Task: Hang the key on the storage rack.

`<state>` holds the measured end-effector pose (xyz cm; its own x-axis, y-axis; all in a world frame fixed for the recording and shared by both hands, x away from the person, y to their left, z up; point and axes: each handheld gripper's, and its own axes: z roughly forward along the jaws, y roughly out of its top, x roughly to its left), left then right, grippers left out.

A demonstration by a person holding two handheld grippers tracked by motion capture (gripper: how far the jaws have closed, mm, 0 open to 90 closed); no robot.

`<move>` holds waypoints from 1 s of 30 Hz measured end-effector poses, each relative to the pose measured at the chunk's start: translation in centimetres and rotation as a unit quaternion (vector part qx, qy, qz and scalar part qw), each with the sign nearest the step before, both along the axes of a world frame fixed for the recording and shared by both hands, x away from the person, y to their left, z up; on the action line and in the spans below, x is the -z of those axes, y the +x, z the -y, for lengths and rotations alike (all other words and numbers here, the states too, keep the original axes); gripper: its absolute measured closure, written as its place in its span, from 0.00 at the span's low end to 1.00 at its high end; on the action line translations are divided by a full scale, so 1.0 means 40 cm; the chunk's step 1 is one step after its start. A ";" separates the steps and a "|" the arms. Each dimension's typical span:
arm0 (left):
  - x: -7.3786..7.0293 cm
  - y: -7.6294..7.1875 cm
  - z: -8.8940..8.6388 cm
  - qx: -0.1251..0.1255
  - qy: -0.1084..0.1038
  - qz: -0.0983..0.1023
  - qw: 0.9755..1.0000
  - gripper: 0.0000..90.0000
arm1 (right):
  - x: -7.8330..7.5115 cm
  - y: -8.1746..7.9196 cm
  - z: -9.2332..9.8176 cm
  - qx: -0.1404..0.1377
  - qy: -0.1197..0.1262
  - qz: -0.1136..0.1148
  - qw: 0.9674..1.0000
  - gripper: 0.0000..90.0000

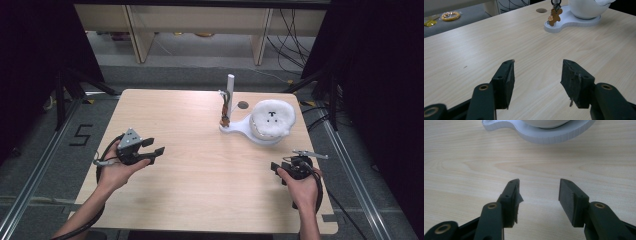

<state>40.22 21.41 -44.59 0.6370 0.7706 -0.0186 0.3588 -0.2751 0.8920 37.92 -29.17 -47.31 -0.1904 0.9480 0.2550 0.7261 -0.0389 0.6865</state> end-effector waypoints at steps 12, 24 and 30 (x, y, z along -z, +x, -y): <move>0.063 -0.075 -0.067 -0.040 -0.012 0.024 0.999 0.47 | 0.000 -0.002 -0.005 0.006 -0.001 -0.007 1.000 0.58; 0.172 -0.111 -0.122 -0.091 -0.027 0.036 0.995 0.46 | 0.007 -0.001 -0.013 0.008 -0.004 -0.009 1.000 0.57; 0.194 -0.114 -0.127 -0.099 -0.036 0.044 0.993 0.44 | 0.011 -0.003 -0.023 0.014 0.015 -0.023 1.000 0.57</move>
<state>35.65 26.51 -52.34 0.4752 0.8794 -0.0288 0.3183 -0.1413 0.9374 37.78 -28.25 -47.74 -0.1512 0.9448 0.2907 0.7547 -0.0796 0.6512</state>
